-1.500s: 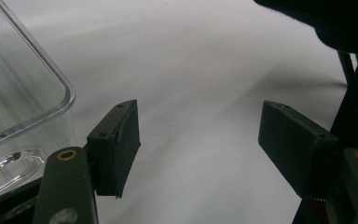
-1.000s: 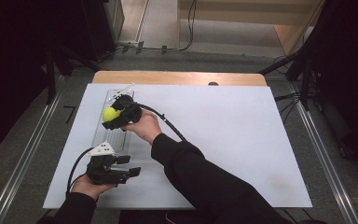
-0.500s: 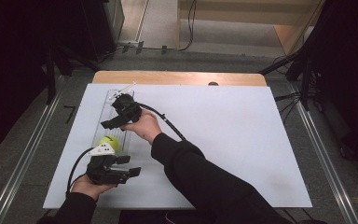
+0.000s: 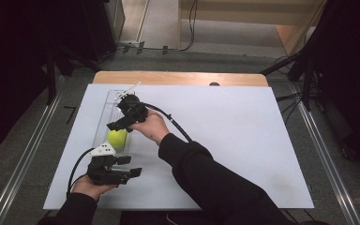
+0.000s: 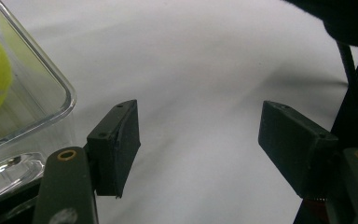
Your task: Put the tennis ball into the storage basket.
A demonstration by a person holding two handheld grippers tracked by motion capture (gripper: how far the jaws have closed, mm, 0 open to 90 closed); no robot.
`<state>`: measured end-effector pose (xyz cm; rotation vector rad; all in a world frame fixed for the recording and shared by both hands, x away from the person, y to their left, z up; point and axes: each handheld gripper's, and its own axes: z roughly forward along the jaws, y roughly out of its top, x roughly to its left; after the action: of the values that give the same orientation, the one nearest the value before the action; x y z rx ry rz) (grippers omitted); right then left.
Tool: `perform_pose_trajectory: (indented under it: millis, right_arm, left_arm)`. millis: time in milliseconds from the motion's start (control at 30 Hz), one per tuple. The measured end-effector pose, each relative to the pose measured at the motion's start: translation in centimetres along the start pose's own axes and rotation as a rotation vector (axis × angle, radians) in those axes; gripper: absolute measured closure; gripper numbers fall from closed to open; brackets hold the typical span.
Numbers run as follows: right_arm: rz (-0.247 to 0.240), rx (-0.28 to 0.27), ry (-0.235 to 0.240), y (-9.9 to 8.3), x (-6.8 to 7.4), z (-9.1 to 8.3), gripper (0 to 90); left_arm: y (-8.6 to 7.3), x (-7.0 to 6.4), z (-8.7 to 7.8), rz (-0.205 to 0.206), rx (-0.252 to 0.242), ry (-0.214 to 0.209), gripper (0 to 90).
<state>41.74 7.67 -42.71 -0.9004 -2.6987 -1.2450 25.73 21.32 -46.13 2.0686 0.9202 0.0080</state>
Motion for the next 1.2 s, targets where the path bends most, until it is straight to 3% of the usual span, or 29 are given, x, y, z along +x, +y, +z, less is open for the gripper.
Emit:
perform_pose_trajectory:
  millis: [1200]
  right_arm:
    - [0.050,-0.025,-0.036,-4.0,-2.8,-6.5,15.6]
  left_arm:
    - [-0.1,0.0,0.0,0.001,0.005,0.007,30.0]
